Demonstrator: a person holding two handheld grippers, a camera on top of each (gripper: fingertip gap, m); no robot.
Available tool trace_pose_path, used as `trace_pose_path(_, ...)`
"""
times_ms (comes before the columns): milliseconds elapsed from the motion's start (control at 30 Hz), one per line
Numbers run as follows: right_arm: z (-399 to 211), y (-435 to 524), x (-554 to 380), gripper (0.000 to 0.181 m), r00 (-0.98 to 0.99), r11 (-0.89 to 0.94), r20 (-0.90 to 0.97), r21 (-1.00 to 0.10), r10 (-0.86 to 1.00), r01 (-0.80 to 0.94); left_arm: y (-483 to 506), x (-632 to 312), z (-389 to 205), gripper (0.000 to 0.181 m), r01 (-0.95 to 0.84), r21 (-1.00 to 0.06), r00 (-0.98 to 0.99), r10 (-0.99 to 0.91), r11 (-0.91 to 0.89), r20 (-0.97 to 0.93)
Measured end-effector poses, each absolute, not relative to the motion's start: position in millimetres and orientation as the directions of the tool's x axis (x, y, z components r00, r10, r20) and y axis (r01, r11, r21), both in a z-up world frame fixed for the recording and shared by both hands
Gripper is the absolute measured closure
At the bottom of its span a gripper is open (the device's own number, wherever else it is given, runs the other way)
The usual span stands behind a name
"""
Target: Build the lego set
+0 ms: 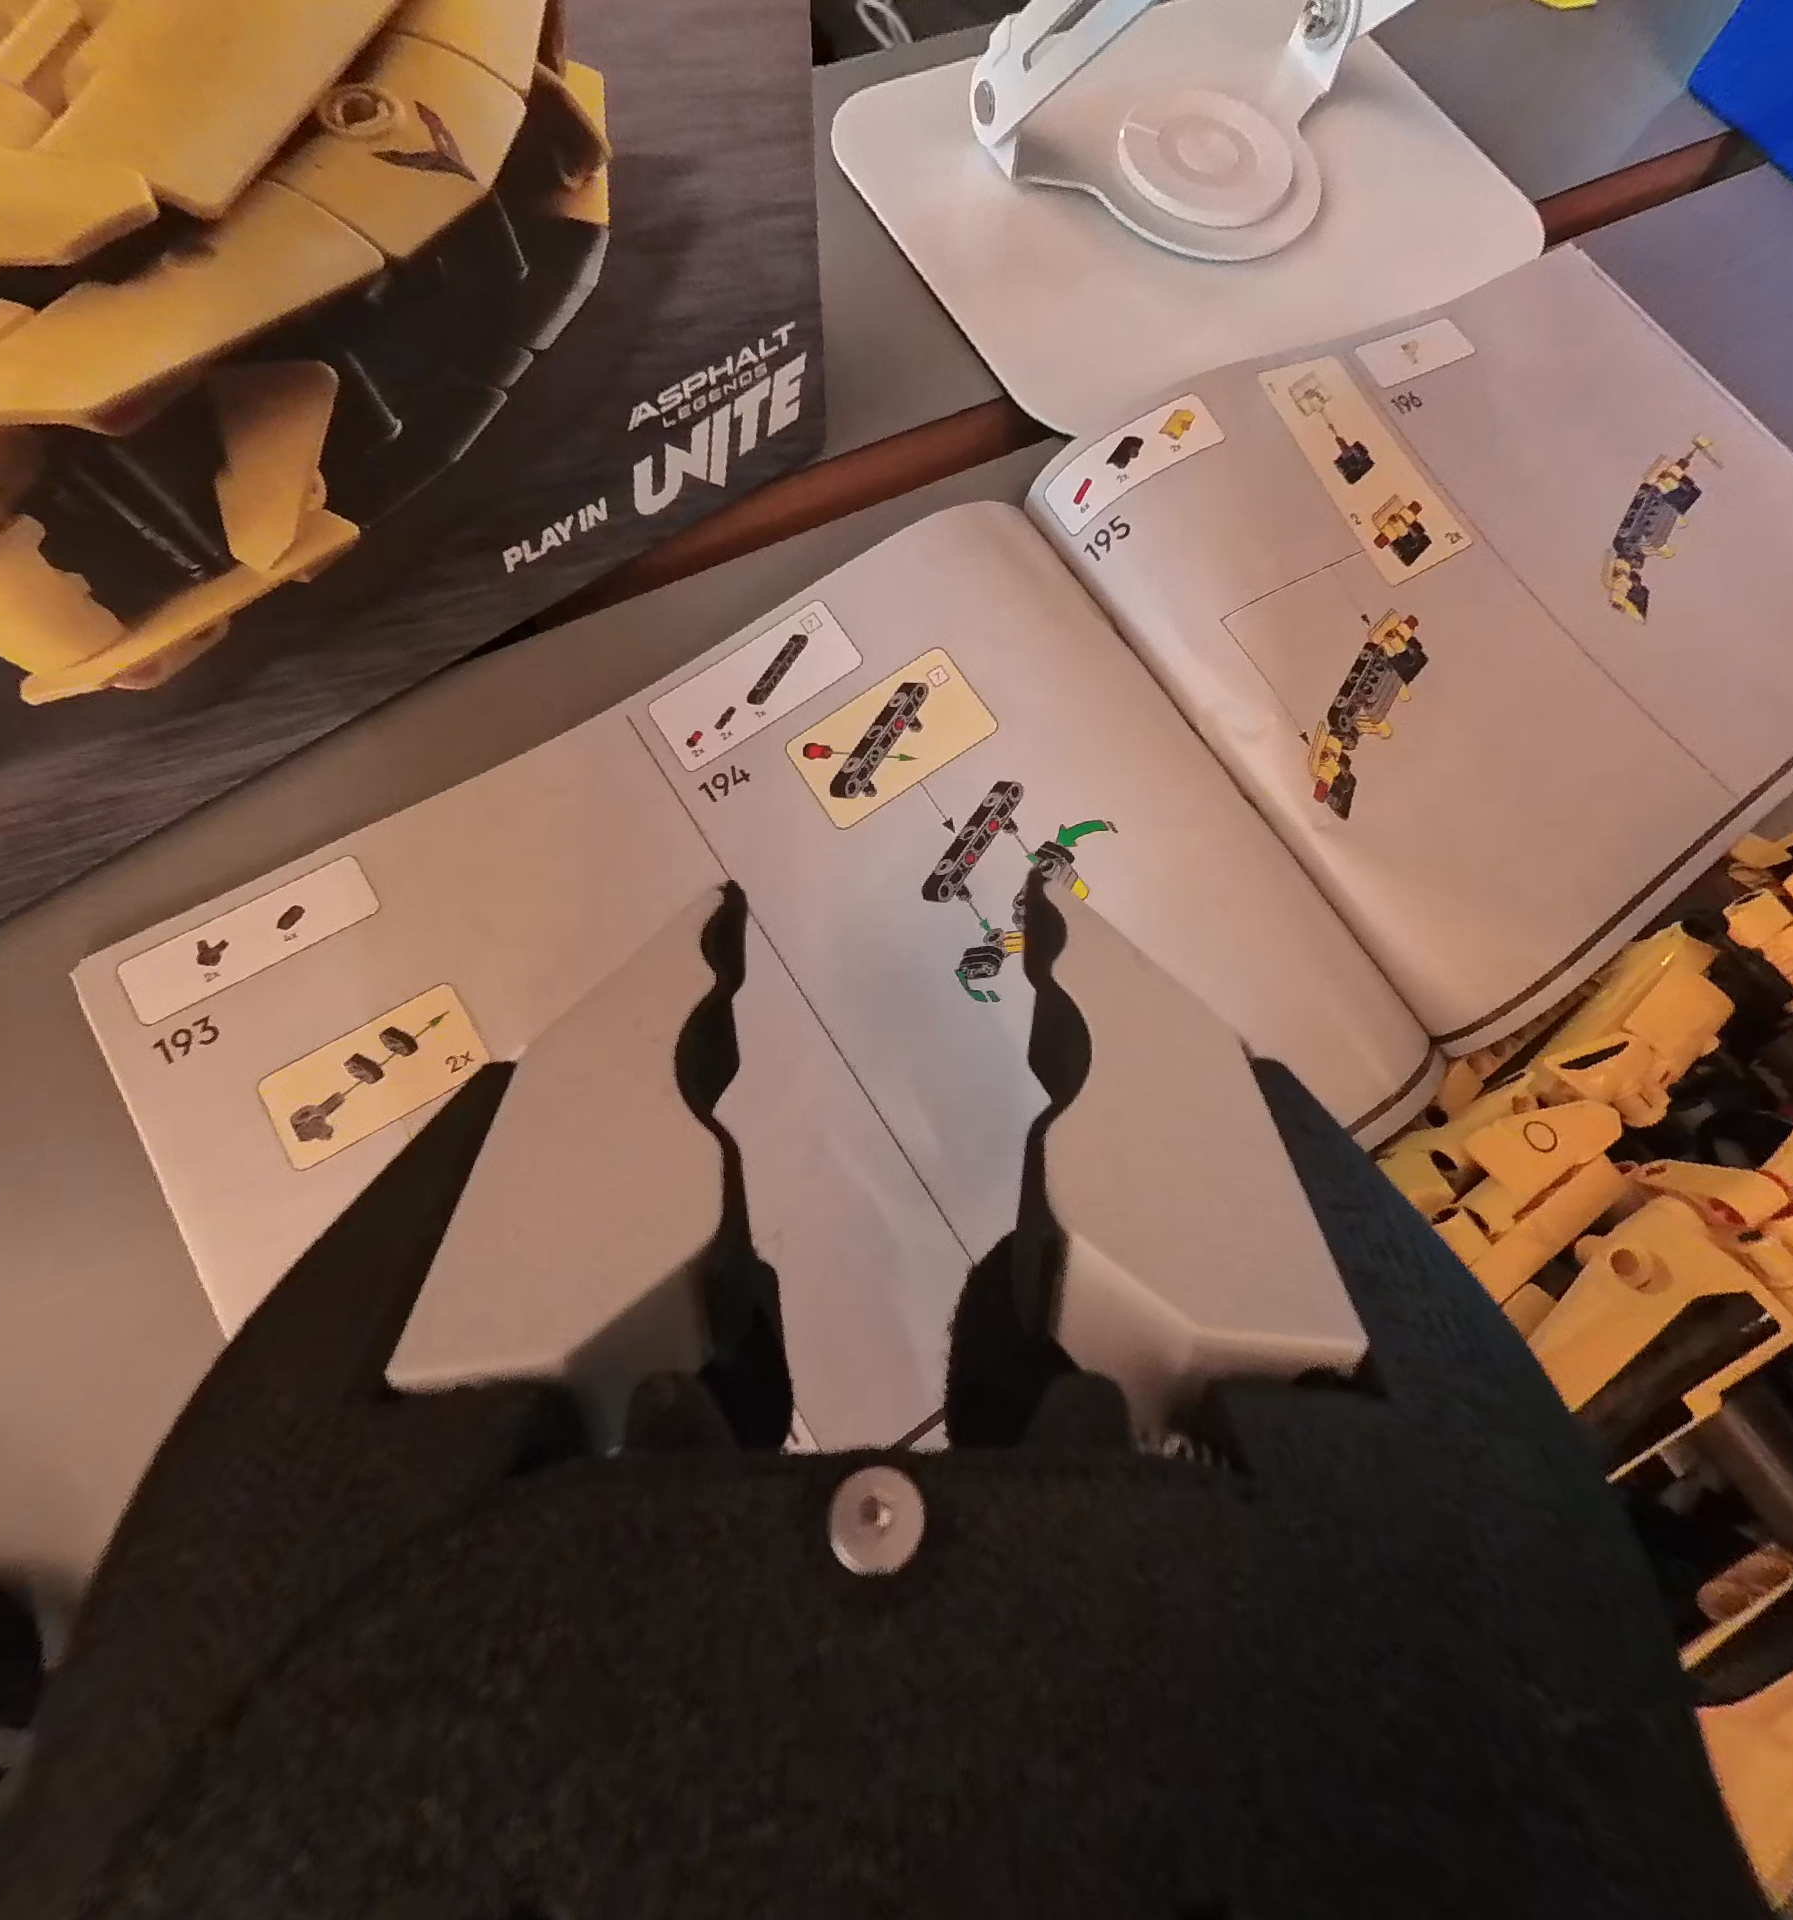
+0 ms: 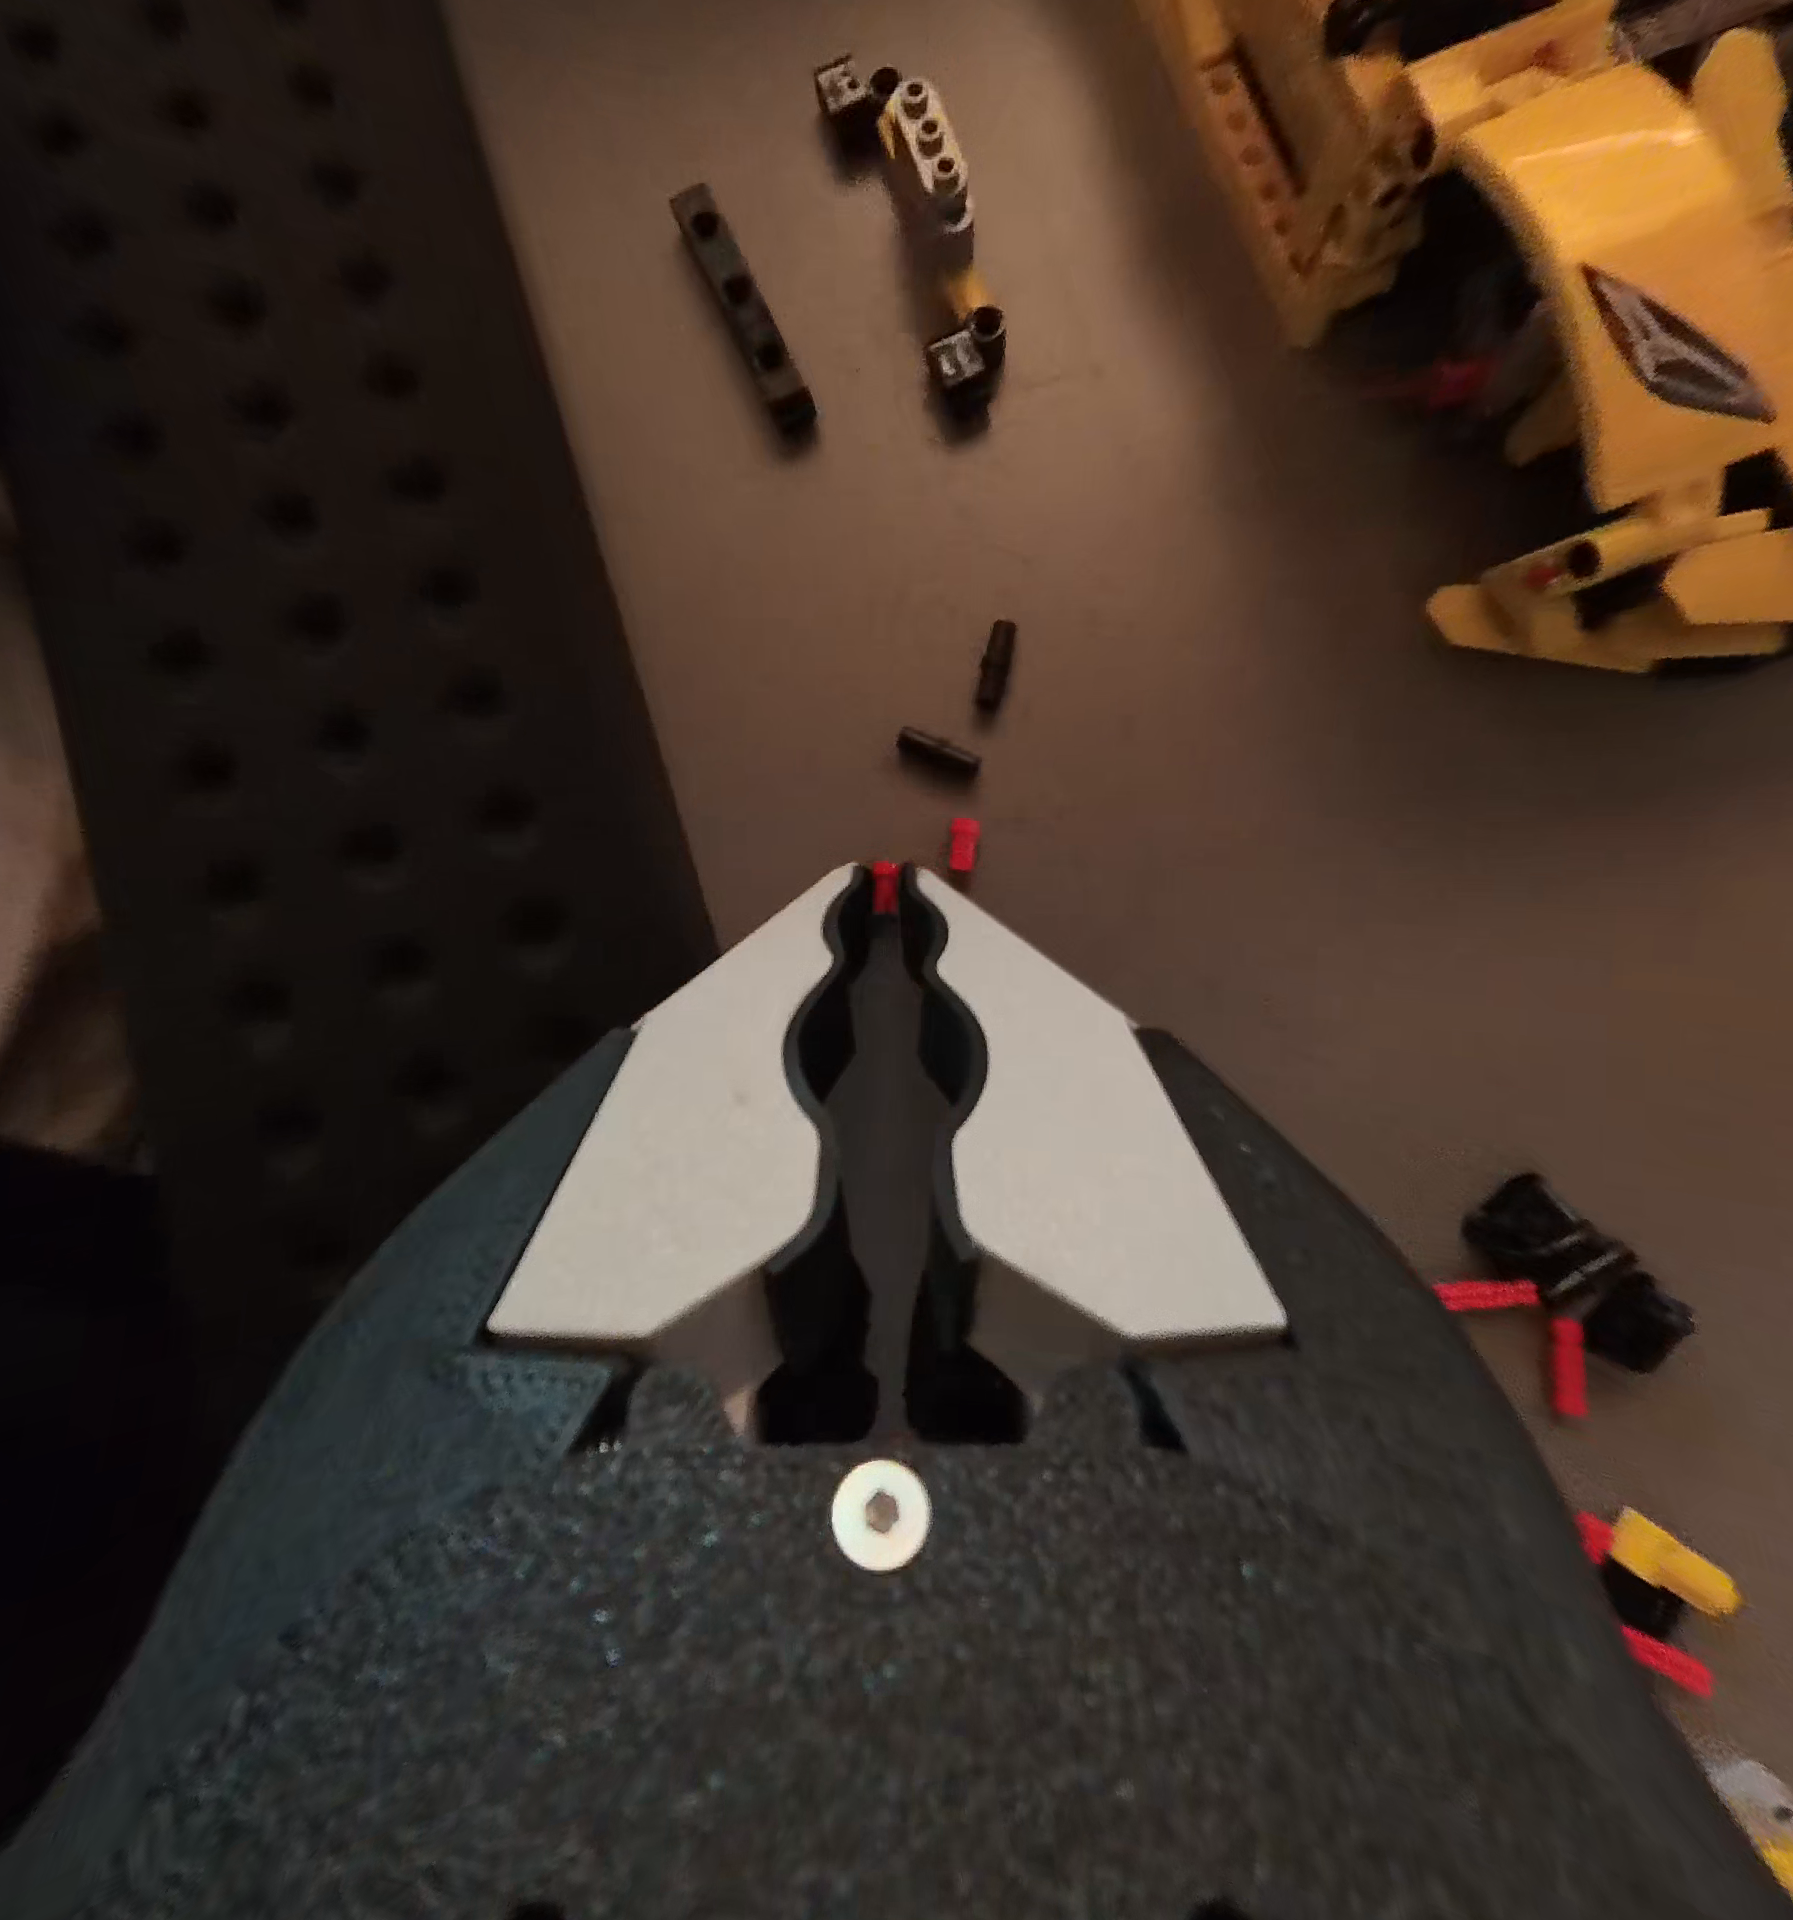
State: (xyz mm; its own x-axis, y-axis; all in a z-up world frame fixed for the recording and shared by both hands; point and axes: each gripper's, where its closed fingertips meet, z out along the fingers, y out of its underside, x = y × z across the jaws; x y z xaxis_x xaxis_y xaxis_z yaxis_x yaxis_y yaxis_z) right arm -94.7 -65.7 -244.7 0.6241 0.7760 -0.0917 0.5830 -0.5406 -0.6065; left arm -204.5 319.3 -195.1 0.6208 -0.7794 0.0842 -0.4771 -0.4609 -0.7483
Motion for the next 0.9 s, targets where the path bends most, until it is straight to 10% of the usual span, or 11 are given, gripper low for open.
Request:
trace_pose_path(300,-240.4,-65.5,-94.7,0.177,0.621,-0.545,-0.117,-0.619,0.775,0.565,319.5,-206.0,-194.3,0.127,-0.477,-0.748,0.622,-0.779,-0.461,0.084)
trace_pose_path(633,-154.4,9.7,-72.5,0.163,0.798,-0.38,-0.16,-0.92,0.581,0.092,316.6,-210.9,-175.6,0.127,-0.465,-0.766,0.631,-0.773,-0.445,0.067)
trace_pose_path(900,-142.3,54.3,-51.6,0.15,0.865,-0.299,-0.286,-0.939,0.412,-0.168,241.5,-262.2,-173.9,0.127,-0.39,-0.75,0.687,-0.711,-0.534,0.15)
